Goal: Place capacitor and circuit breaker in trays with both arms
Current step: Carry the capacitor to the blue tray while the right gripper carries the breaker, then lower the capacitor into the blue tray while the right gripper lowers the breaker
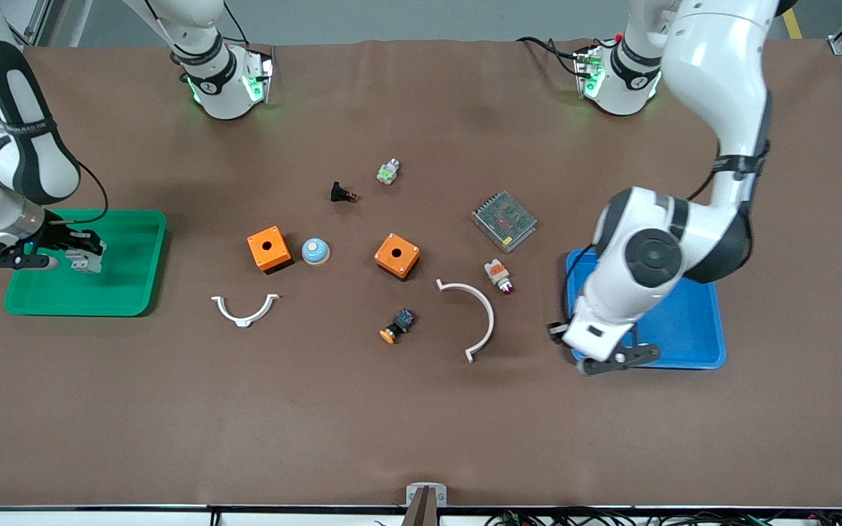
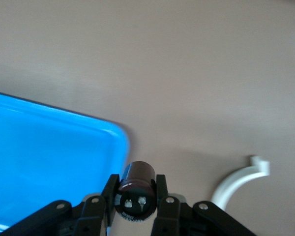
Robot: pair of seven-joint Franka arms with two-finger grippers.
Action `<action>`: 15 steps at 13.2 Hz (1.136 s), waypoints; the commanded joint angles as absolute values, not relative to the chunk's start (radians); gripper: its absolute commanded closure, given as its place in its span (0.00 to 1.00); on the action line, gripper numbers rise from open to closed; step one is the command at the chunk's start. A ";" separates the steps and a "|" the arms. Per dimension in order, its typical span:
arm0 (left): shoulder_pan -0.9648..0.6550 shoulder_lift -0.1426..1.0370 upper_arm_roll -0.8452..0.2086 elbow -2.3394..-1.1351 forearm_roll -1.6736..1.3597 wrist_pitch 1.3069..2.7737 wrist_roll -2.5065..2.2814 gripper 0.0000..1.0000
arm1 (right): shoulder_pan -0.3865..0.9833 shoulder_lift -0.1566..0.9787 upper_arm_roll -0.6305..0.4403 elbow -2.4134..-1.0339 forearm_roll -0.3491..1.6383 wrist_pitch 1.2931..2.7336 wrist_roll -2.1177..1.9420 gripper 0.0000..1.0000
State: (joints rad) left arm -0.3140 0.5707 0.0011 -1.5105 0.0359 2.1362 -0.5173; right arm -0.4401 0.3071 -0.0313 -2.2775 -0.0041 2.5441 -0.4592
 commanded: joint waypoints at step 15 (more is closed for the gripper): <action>-0.025 0.538 -0.012 -1.921 0.052 2.468 -0.146 0.23 | -0.341 0.092 -0.002 -2.174 0.000 2.260 -0.358 0.00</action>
